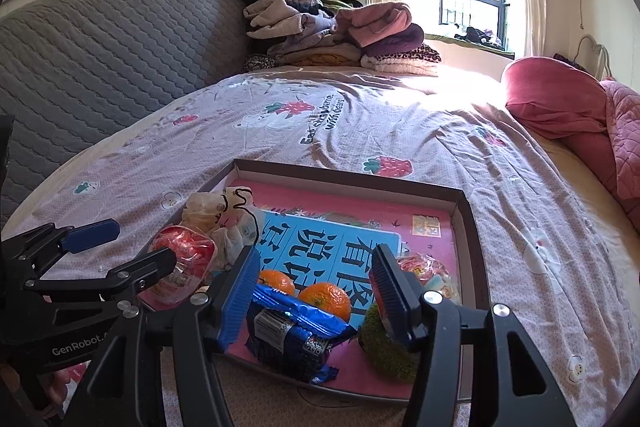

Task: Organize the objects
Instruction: 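Open both tools to release the bun and packet and withdraw from the tray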

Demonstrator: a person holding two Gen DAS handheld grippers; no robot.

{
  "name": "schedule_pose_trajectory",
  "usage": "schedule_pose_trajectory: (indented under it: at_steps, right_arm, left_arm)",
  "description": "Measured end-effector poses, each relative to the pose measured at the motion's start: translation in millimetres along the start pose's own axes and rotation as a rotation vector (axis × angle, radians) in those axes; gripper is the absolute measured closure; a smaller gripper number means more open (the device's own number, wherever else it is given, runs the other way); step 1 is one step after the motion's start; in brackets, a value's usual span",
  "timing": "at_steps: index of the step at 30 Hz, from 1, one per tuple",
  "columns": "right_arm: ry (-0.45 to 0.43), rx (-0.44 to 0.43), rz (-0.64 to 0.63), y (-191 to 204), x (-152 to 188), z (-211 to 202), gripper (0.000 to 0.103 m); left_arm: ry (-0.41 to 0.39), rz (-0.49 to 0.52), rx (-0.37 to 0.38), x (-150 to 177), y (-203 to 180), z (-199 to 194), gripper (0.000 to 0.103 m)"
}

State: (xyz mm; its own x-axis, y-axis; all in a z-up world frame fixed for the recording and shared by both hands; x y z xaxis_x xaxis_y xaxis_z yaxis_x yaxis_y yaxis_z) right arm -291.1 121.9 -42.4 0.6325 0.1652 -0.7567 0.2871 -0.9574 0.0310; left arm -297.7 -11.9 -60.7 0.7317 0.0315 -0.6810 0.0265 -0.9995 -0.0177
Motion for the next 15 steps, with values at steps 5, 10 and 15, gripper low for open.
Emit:
schedule_pose_trajectory:
  at_steps: [5,10,15]
  right_arm:
    - [-0.022,-0.001,0.012,-1.4,-5.6,-15.7,0.043]
    - [-0.053,-0.005,0.024,-1.3,-11.1,-35.8,0.042]
    - [-0.093,-0.005,0.024,0.1,-18.6,-57.6,0.041]
  left_arm:
    - [-0.018,0.006,0.0,-2.2,-0.7,-17.4,0.027]
    - [-0.037,0.006,0.001,-3.1,-1.6,-35.4,0.026]
    - [-0.057,0.005,0.0,-3.3,-1.5,-54.9,0.026]
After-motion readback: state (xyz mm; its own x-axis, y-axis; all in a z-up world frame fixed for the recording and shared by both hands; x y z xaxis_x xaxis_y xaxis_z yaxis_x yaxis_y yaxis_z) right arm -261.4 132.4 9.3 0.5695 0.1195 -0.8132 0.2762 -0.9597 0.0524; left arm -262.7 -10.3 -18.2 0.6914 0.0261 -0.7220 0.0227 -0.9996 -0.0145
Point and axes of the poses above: each gripper's, at about its wrist camera, not at the fingertips, and z roughly the way its jaws point, y to its left, x to its underside, the point moved 10 cm from there along z, roughly the way its jaws point, and after that the axes turned 4 degrees about y, right-handed, at the moved point
